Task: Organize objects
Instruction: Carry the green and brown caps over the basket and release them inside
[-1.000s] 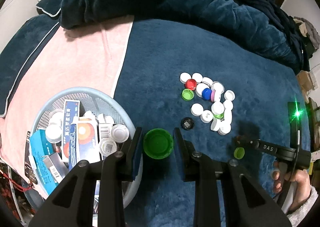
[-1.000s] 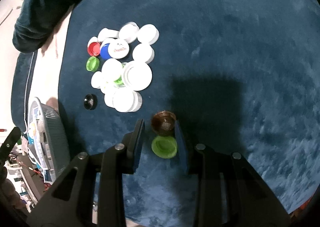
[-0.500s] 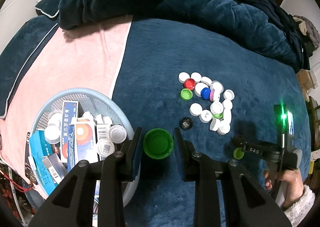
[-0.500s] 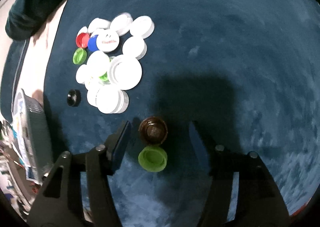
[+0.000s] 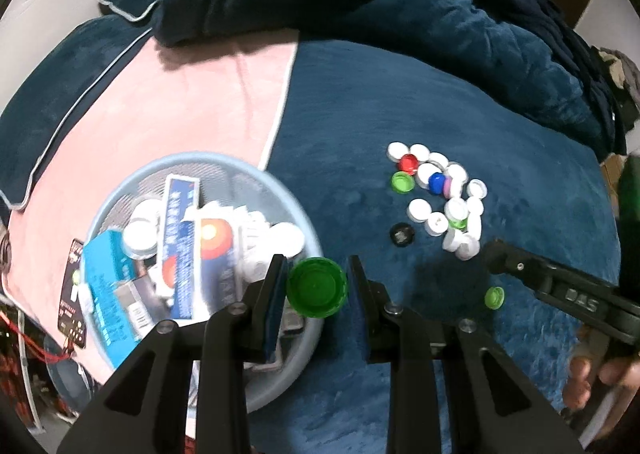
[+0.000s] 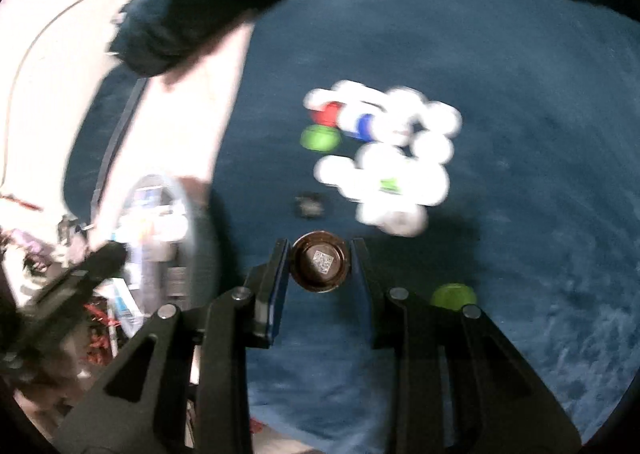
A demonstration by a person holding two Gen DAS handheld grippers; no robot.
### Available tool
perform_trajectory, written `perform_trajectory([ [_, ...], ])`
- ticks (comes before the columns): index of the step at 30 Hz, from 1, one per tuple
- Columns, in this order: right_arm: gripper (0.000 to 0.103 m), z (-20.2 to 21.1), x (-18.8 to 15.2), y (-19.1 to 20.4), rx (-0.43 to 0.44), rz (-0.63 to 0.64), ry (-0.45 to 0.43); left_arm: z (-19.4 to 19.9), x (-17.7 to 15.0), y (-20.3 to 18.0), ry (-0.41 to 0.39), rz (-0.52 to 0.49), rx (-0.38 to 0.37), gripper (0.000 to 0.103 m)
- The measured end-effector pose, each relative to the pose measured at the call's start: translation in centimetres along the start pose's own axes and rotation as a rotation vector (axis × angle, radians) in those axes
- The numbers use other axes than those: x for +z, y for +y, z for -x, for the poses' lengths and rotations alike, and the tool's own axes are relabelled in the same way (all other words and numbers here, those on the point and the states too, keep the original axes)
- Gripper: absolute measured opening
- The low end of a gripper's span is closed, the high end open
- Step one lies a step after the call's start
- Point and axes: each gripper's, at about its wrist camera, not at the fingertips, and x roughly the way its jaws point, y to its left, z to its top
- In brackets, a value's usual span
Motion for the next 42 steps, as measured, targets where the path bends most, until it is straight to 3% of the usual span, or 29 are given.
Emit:
perform_trajectory([
  [10, 0.031, -1.4, -1.9, 9.7, 0.089, 0.151, 0.032, 3.5, -2.0, 8.1, -0.080, 0.173, 0.020, 0.030],
  [21, 0.031, -5.3, -4.0, 15.7, 0.163, 0.195, 0.111, 4.5, -5.0, 15.0, -0.099, 0.336, 0.054, 0.030],
  [29, 0.031, -7.2, -4.3, 17.5, 0.204, 0.186, 0.135, 3.5, -4.7, 16.2, -0.100, 0.380, -0.005, 0.030],
  [37, 0.031, -9.8, -2.1, 17.1, 0.287, 0.064, 0.117, 0.5, -2.6, 15.9, -0.132, 0.361, 0.040, 0.030],
  [39, 0.034, -10.4, -1.9, 16.6, 0.314, 0.024, 0.136, 0.1, -2.5, 16.0, -0.133, 0.360, 0.050, 0.037],
  [41, 0.039, -10.5, -1.7, 15.9, 0.320, -0.002, 0.133, 0.2, -2.6, 16.2, -0.140, 0.365, 0.096, 0.067],
  [42, 0.047, -10.4, -1.6, 15.6, 0.313, -0.007, 0.125, 0.3, -2.7, 16.4, -0.141, 0.367, 0.116, 0.075],
])
